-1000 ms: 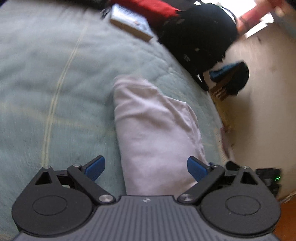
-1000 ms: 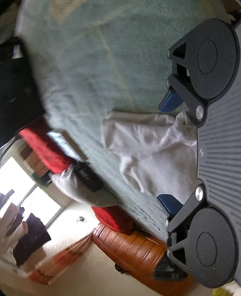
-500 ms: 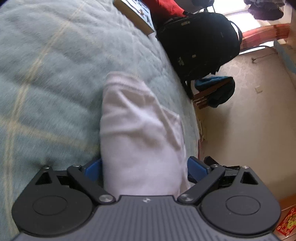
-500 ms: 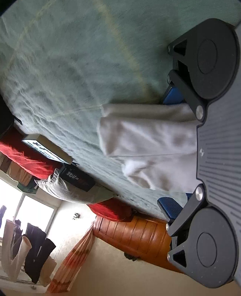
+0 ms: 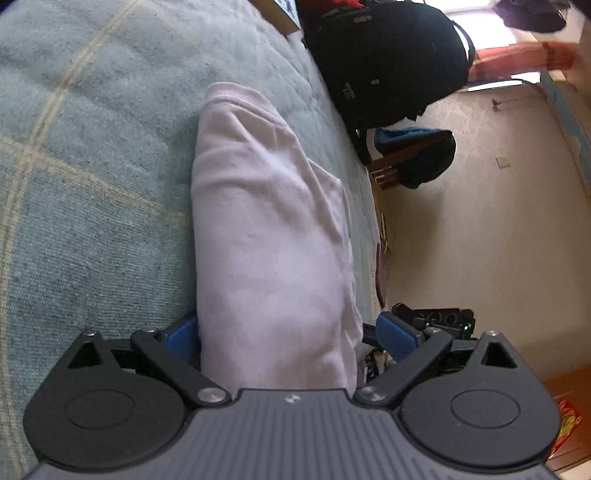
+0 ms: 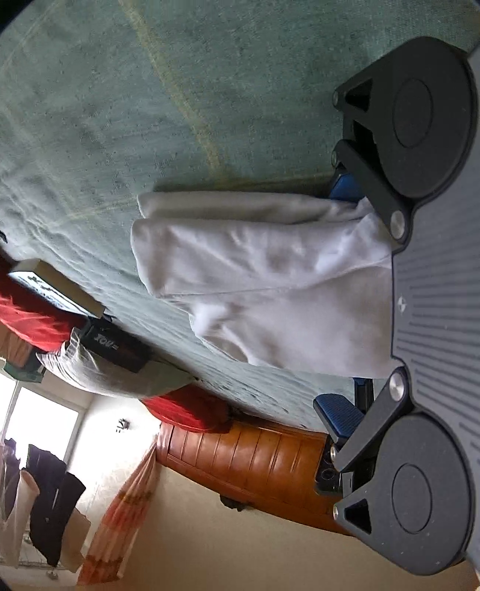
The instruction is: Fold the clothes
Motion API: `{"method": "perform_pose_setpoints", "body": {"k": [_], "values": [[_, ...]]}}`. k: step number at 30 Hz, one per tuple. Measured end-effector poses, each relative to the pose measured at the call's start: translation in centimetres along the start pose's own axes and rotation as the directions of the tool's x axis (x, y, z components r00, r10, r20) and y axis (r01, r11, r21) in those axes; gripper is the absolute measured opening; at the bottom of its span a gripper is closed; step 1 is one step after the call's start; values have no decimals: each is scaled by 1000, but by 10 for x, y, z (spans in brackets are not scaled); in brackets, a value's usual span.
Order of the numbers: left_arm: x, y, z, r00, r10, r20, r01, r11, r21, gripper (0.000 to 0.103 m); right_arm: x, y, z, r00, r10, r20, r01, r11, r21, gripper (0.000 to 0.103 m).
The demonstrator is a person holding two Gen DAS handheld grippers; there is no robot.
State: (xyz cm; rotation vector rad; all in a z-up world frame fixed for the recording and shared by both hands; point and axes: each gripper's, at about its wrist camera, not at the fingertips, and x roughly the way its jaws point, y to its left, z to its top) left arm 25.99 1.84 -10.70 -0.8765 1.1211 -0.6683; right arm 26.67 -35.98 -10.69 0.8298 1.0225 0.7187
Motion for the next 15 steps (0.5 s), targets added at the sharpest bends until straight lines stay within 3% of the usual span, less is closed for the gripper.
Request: {"method": "perform_pose_setpoints", "body": {"k": [9, 15], "values": [[26, -7, 22, 1000, -2, 24, 2, 1000, -13, 101, 7, -16, 17, 994, 106, 33, -107, 993, 40, 103], [20, 0, 10, 997, -71, -21, 72, 997, 29, 101, 2, -15, 4, 993, 115, 9, -115, 993, -17, 103]]}}
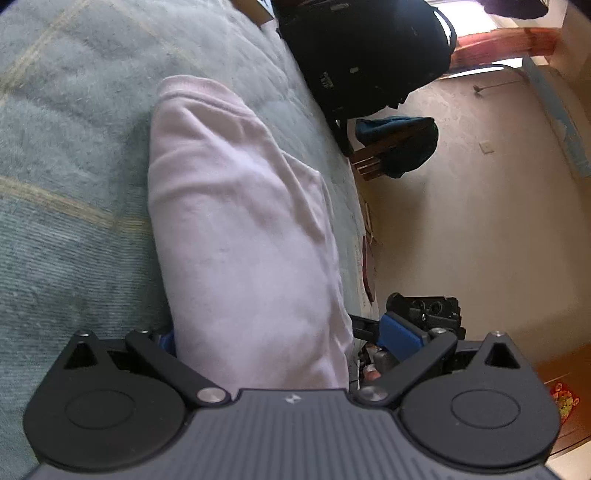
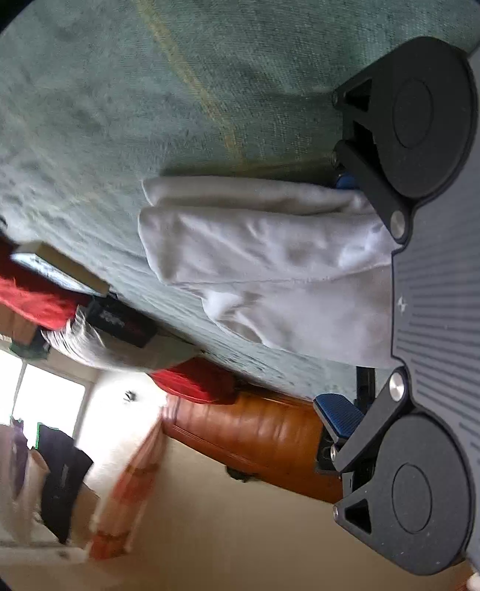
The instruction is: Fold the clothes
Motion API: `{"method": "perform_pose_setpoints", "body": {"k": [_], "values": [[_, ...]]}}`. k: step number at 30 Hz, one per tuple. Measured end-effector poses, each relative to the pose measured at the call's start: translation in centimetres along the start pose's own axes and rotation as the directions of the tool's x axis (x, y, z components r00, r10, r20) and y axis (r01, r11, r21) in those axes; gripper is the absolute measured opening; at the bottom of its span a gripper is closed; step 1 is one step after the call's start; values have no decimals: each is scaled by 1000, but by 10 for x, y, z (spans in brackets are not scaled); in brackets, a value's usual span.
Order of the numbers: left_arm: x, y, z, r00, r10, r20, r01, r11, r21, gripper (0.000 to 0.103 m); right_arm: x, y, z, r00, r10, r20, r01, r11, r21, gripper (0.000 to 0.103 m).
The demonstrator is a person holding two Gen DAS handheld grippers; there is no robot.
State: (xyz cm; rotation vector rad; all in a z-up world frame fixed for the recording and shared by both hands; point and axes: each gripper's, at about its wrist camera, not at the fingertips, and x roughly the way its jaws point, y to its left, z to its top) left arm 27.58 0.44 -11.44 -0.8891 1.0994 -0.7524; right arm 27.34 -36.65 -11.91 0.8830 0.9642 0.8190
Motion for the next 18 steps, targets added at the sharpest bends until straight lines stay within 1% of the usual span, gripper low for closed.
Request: {"method": "perform_pose_setpoints", "body": {"k": [3, 6, 8, 9, 10, 11, 12, 13, 14, 15, 17, 18], "values": [[4, 8, 12, 1000, -22, 21, 24, 998, -65, 101, 3, -4, 9, 1000, 23, 15, -24, 1000, 13, 103], [2, 11, 10, 998, -31, 50, 35, 997, -76, 101, 4, -6, 13, 998, 37, 41, -37, 999, 14, 103], [-2, 11, 4, 997, -41, 70, 45, 998, -48, 100, 2, -6, 8, 998, 46, 52, -45, 999, -21, 101], [-4, 11, 0, 996, -46, 82, 49, 998, -30, 97, 0, -7, 5, 997, 50, 59, -48, 998, -41, 98], [-6, 12, -4, 995, -43, 95, 45, 999, -14, 94, -3, -8, 1, 996, 53, 70, -49, 997, -62, 93], [-7, 14, -4, 994, -33, 101, 35, 999, -17, 88, -4, -10, -1, 995, 52, 80, -47, 997, -68, 90], [-9, 16, -4, 994, -23, 107, 25, 999, -19, 83, -6, -13, 0, 995, 53, 88, -48, 997, -53, 84], [-10, 19, -4, 994, -13, 111, 16, 1000, -25, 80, -8, -16, 1, 994, 53, 96, -50, 998, -38, 80], [-10, 21, 0, 994, -3, 106, 8, 999, -46, 76, -9, -20, 3, 993, 53, 103, -51, 998, -19, 79], [-8, 23, 4, 995, 7, 100, 0, 998, -65, 71, -10, -22, 6, 993, 52, 105, -53, 999, 10, 75], [-6, 26, 9, 996, 19, 92, -11, 996, -87, 68, -9, -25, 11, 994, 39, 102, -45, 997, 58, 71], [-4, 24, 9, 995, 22, 93, -15, 997, -79, 68, -7, -25, 12, 995, 30, 98, -36, 998, 61, 70]]}}
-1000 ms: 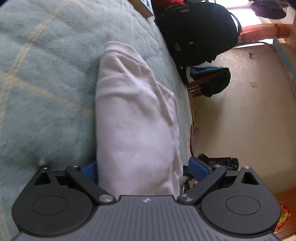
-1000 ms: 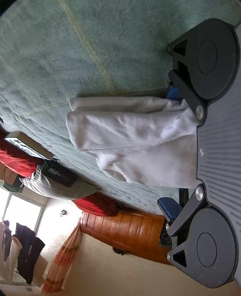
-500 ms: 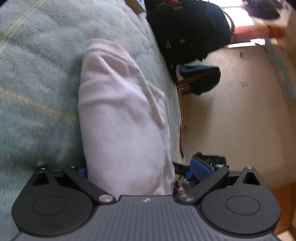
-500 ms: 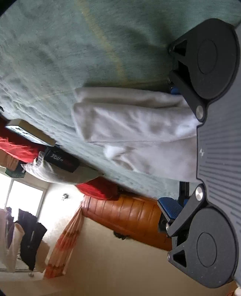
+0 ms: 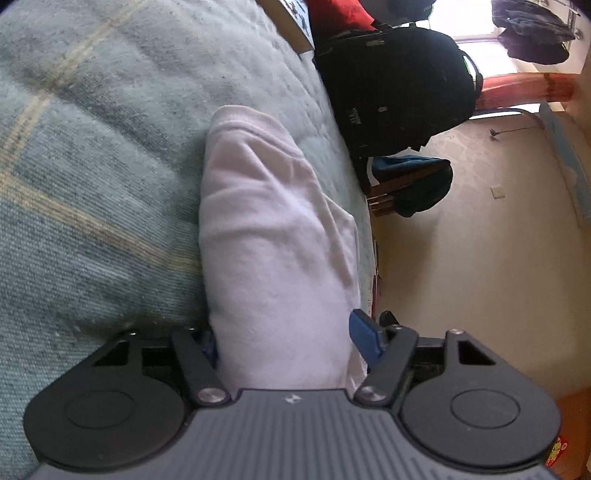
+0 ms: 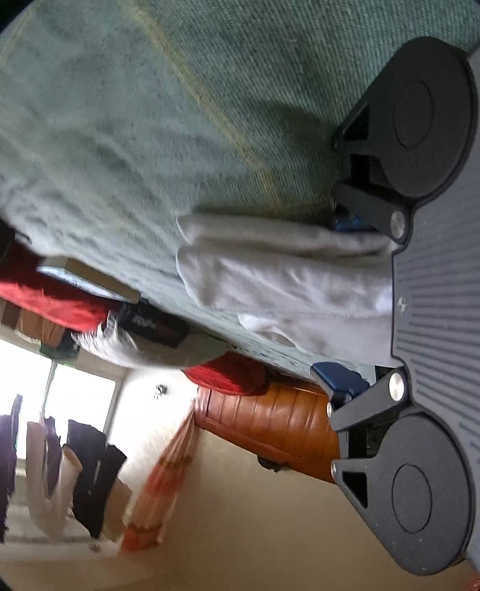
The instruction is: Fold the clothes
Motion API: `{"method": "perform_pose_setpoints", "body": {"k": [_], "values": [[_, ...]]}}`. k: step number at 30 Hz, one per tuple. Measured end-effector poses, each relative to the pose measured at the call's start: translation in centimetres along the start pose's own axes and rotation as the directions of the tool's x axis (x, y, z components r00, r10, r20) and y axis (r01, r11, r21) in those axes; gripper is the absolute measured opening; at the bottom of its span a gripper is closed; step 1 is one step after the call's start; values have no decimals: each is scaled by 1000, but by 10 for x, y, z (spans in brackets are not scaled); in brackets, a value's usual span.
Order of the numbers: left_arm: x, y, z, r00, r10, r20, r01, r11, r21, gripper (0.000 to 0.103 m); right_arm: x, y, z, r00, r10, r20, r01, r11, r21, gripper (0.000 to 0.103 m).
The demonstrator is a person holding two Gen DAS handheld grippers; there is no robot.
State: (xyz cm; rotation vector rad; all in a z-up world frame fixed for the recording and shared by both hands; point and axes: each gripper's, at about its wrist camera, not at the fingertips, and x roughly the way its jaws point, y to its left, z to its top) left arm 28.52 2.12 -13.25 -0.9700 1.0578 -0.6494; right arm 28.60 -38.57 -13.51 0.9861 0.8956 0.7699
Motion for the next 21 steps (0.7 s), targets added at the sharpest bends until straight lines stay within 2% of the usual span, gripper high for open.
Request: {"method": "perform_pose_setpoints", "body": {"k": [4, 6, 8, 10, 14, 16, 18, 21], "values": [[2, -6, -8, 999, 31, 30, -34, 997, 70, 65, 6, 10, -5, 997, -69, -20, 68, 995, -67, 67], [4, -9, -11, 997, 56, 49, -60, 994, 86, 57, 8, 14, -6, 995, -94, -26, 92, 992, -87, 67], [3, -11, -12, 995, 84, 62, -88, 993, 74, 52, 9, 17, -7, 991, -131, -26, 128, 986, -103, 62], [4, -14, -13, 992, 105, 73, -109, 992, 59, 52, 10, 20, -9, 985, -174, -18, 170, 978, -124, 49], [8, -25, -14, 985, 155, 78, -159, 985, 62, 50, 12, 26, -12, 974, -227, 4, 226, 964, -139, 47], [11, -33, -14, 979, 188, 74, -194, 976, 95, 50, 14, 34, -15, 967, -254, 17, 253, 954, -161, 46], [11, -41, -15, 977, 202, 74, -210, 969, 130, 55, 16, 42, -17, 959, -282, 28, 282, 941, -188, 46], [9, -50, -16, 977, 200, 73, -209, 964, 162, 57, 19, 56, -23, 945, -322, 50, 324, 913, -248, 47]]}}
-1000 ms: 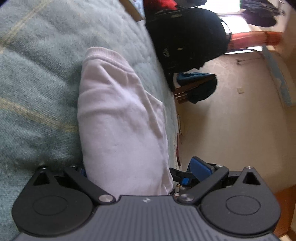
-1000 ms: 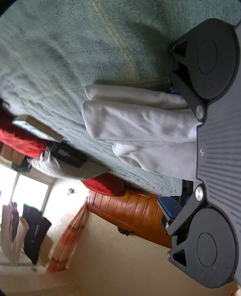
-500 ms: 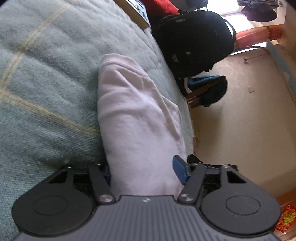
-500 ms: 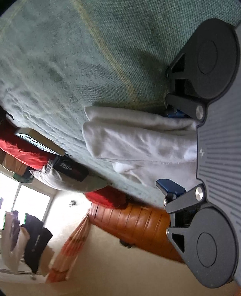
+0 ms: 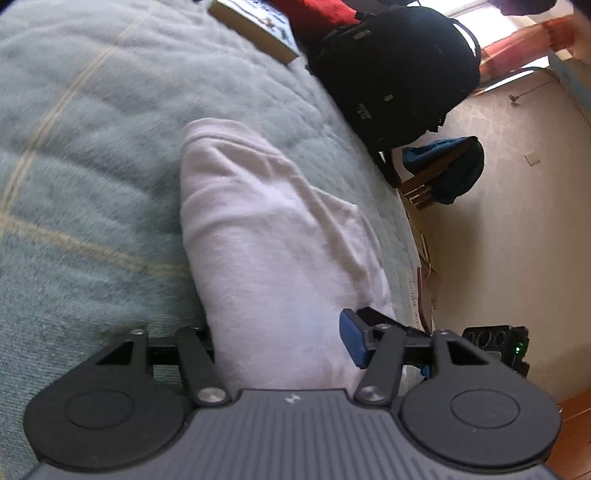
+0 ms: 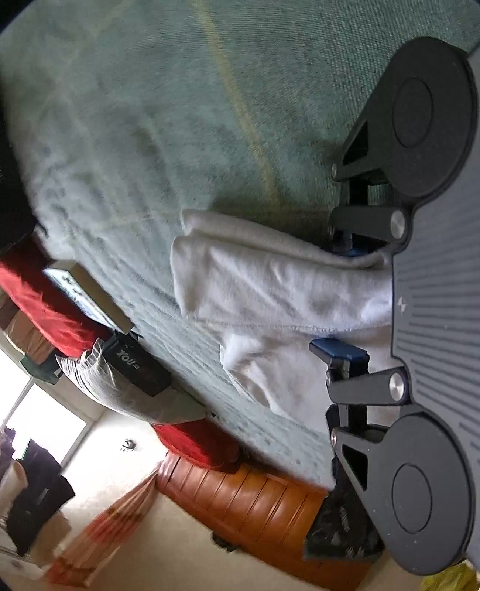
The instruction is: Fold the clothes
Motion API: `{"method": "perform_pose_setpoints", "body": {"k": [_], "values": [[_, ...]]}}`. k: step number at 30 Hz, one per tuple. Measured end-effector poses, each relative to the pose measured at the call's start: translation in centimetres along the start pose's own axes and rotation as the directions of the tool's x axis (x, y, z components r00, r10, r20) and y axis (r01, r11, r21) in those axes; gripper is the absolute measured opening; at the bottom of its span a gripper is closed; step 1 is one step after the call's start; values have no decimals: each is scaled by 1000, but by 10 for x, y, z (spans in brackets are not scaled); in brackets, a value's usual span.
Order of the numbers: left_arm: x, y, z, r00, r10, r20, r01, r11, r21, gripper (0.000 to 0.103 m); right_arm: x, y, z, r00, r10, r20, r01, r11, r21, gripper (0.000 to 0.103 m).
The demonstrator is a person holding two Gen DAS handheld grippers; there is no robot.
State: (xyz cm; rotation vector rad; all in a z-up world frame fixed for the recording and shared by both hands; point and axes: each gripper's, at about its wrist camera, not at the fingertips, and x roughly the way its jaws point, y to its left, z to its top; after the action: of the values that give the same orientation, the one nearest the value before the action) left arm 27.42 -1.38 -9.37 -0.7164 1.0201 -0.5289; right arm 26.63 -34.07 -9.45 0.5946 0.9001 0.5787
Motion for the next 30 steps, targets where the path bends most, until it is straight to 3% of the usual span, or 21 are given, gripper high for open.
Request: {"method": "perform_pose_setpoints", "body": {"k": [3, 17, 30], "values": [[-4, -8, 2, 1000, -19, 2, 19, 1000, 13, 57, -3, 16, -1, 999, -36, 16, 37, 997, -62, 48], [-37, -28, 7, 998, -38, 42, 36, 999, 41, 59, -7, 79, -4, 999, -5, 39, 13, 976, -219, 48], [-116, 15, 19, 989, -21, 145, 20, 1000, 8, 59, 41, 158, -9, 1000, 18, -10, -21, 946, -325, 48]]}}
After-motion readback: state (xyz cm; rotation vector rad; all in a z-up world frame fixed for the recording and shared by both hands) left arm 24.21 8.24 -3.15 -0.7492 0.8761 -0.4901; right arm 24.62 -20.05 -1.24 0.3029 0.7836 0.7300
